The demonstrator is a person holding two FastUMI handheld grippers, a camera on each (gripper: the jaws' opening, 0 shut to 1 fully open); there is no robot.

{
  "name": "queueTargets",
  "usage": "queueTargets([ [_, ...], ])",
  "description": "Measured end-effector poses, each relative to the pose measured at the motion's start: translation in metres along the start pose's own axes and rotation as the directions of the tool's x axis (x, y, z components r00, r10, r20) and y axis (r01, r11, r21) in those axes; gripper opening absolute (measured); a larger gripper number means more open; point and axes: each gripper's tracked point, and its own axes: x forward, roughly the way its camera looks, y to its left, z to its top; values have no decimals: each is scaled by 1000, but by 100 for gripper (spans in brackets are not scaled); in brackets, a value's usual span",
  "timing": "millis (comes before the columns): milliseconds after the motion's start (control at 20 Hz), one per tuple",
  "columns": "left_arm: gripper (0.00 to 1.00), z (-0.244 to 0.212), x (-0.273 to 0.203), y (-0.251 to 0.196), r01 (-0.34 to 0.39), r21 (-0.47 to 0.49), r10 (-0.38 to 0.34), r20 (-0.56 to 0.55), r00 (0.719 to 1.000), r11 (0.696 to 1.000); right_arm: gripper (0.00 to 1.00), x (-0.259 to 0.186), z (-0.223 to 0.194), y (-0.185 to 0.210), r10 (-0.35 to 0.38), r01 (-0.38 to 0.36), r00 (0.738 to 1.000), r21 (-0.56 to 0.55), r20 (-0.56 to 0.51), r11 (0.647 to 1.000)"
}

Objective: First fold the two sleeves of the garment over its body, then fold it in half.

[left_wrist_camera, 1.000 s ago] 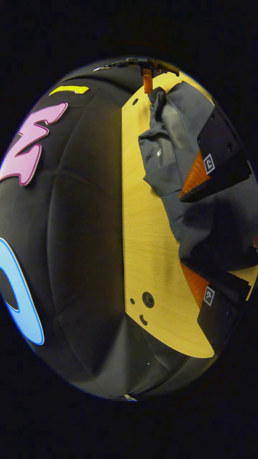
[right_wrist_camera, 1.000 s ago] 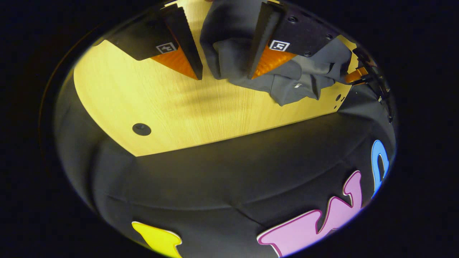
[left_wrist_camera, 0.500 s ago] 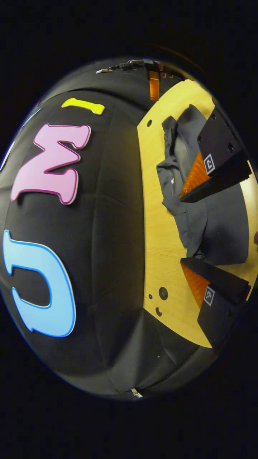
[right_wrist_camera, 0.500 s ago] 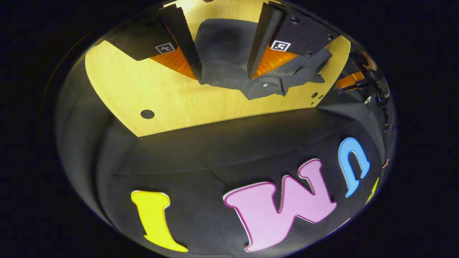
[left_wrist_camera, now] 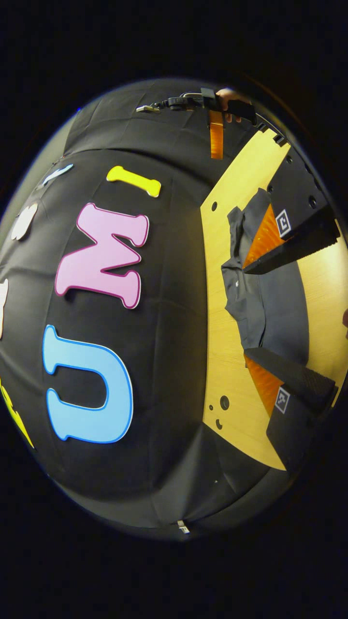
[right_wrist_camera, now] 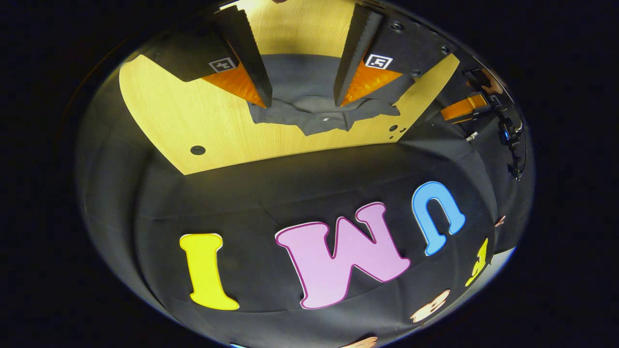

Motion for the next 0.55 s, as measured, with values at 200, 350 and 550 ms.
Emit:
queueTargets([
  [200,96,-5,-31,-16,21,9,-21,0,1000,1000,81,-27,-11,15,19,-19,1000,-19,-1,1000],
  [350,96,-17,-44,-23,18,-4,-18,-20,1000,1000,81,-37,-21,19,27,-28,999,-51,-18,998],
  [550,96,-31,-51,-33,14,-51,-17,-52,998,999,81,-39,-28,25,64,-65,998,-30,-25,997],
])
